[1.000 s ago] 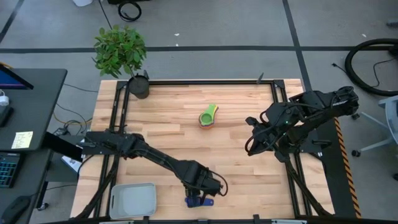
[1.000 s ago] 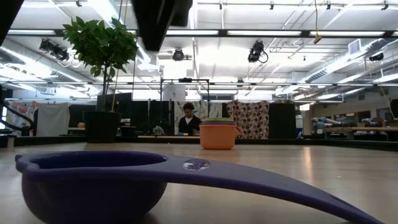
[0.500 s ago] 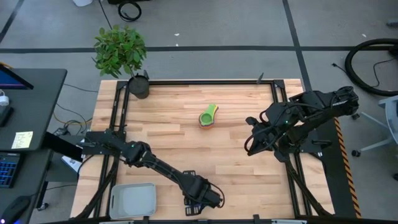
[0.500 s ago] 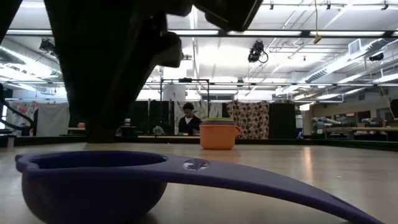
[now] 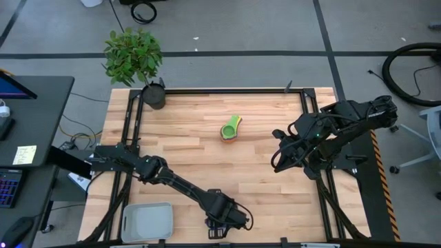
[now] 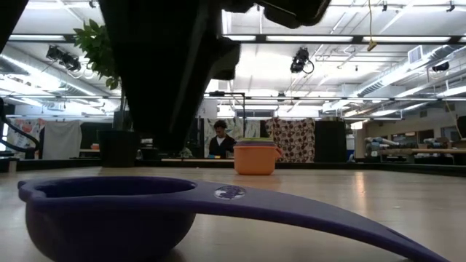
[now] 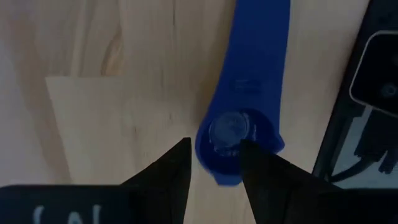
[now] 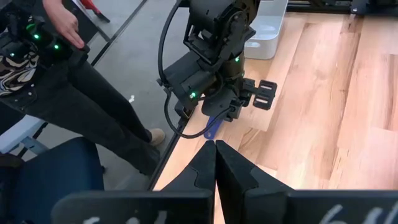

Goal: Nest measuring cups in basket
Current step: Stack the dark blue measuring cup on top of the green measuring cup

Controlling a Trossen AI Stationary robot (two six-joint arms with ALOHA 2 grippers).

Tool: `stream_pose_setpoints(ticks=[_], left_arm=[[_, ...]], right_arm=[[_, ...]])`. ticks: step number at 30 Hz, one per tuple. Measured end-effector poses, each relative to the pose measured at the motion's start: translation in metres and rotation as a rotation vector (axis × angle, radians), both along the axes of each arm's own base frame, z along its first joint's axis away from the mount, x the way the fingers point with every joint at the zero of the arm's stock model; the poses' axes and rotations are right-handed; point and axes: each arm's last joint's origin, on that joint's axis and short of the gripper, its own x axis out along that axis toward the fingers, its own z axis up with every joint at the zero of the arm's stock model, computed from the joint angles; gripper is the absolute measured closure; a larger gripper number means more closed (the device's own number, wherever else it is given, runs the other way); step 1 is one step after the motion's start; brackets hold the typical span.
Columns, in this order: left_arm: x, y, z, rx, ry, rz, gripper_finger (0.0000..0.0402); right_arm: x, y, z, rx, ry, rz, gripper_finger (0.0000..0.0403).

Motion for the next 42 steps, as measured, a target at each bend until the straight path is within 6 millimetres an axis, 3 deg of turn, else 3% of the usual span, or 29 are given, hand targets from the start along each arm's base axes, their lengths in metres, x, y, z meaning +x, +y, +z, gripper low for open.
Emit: stream_pose_setpoints(ticks=[6, 15, 42], left_arm=[[0.004, -0.002, -0.010, -0.014, -0.007, -0.051, 0.0262], [0.002, -0.003, -0.010, 0.076, -0.045, -0.078, 0.0262], [0.003, -0.004, -0.017, 0.049, -0.021, -0.125, 0.0262]], right_arm=[[0.000, 0.000, 0.000, 0.000, 0.000, 0.000, 0.0391], [0.000, 0.000, 0.000, -0.004, -0.003, 0.003, 0.0391], [0.000, 0.000, 0.000, -0.005, -0.005, 0.004, 0.0391]])
